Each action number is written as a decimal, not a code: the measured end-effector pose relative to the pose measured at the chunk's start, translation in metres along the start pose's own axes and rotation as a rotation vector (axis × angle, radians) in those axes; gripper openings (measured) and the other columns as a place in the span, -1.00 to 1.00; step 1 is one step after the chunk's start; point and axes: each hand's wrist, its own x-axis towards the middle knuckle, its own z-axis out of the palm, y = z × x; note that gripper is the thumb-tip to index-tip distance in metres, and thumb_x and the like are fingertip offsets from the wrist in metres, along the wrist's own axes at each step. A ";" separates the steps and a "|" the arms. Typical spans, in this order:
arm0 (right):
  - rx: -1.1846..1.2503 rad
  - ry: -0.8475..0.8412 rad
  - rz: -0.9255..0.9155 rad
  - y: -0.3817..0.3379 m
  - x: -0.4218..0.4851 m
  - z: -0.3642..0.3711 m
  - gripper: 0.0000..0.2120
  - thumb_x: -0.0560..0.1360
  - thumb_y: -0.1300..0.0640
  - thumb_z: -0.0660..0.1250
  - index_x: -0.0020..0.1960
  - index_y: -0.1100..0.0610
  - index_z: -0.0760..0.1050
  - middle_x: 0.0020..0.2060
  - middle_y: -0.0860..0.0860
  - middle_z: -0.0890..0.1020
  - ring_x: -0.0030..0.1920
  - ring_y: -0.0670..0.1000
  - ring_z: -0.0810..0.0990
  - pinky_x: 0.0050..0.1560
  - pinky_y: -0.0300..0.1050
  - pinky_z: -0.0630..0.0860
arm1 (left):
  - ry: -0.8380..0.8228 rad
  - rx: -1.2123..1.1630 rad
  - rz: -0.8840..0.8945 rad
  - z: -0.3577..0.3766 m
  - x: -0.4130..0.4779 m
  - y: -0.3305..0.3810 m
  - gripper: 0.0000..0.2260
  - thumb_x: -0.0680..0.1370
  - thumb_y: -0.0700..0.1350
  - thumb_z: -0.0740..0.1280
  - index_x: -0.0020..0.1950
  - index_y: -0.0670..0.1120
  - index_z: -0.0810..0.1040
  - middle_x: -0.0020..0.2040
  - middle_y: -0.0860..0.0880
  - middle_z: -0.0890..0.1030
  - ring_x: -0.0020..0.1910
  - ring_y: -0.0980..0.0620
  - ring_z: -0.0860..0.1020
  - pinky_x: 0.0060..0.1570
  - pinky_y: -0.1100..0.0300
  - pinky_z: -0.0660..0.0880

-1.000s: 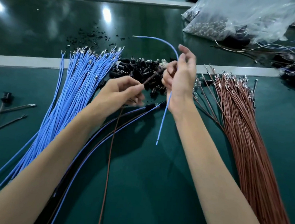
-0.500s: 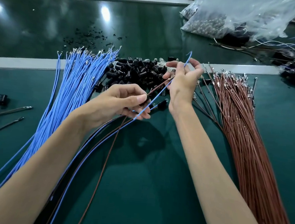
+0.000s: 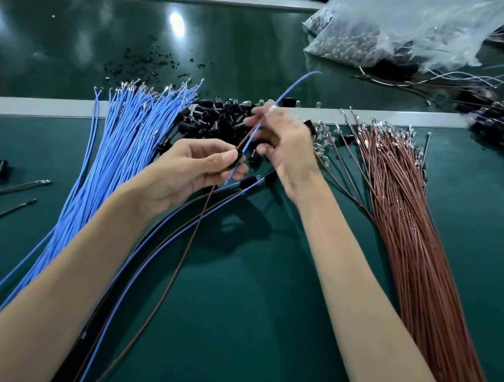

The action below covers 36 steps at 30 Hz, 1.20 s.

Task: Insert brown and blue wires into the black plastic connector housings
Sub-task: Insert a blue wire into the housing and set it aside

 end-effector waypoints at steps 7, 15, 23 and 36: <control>-0.396 -0.223 -0.067 0.006 -0.008 -0.001 -0.83 0.58 0.28 0.25 -0.18 0.15 0.48 -0.37 0.00 0.54 -0.37 -0.03 0.45 -0.44 -0.34 0.30 | 0.075 -0.016 0.023 -0.003 0.003 -0.004 -0.86 0.44 -0.11 0.35 -0.10 -0.09 0.69 -0.11 -0.04 0.70 -0.09 0.08 0.65 -0.08 0.34 0.54; -0.209 -0.142 -0.194 -0.003 -0.005 -0.005 -0.84 0.50 0.40 0.32 -0.14 0.17 0.46 -0.35 0.01 0.59 -0.35 -0.11 0.60 -0.28 -0.31 0.51 | 0.217 -0.009 0.060 0.000 0.005 -0.004 -0.89 0.43 -0.09 0.34 -0.11 -0.07 0.62 -0.22 0.02 0.67 -0.20 0.13 0.62 -0.15 0.37 0.52; -0.243 -0.124 -0.229 0.002 -0.003 0.001 -0.84 0.49 0.41 0.34 -0.13 0.19 0.45 -0.36 0.03 0.58 -0.37 -0.12 0.60 -0.25 -0.29 0.53 | 0.230 -0.006 0.065 0.001 0.006 -0.007 -0.88 0.43 -0.07 0.34 -0.17 -0.03 0.67 -0.23 0.03 0.68 -0.23 0.14 0.63 -0.16 0.38 0.51; -0.364 -0.146 -0.163 0.007 -0.001 0.004 -0.83 0.44 0.38 0.41 -0.20 0.15 0.51 -0.37 0.01 0.59 -0.39 -0.11 0.55 -0.23 -0.26 0.54 | 0.240 0.076 0.067 0.002 0.006 -0.009 -0.81 0.43 -0.05 0.34 -0.04 -0.12 0.62 -0.21 0.03 0.67 -0.21 0.14 0.61 -0.09 0.35 0.51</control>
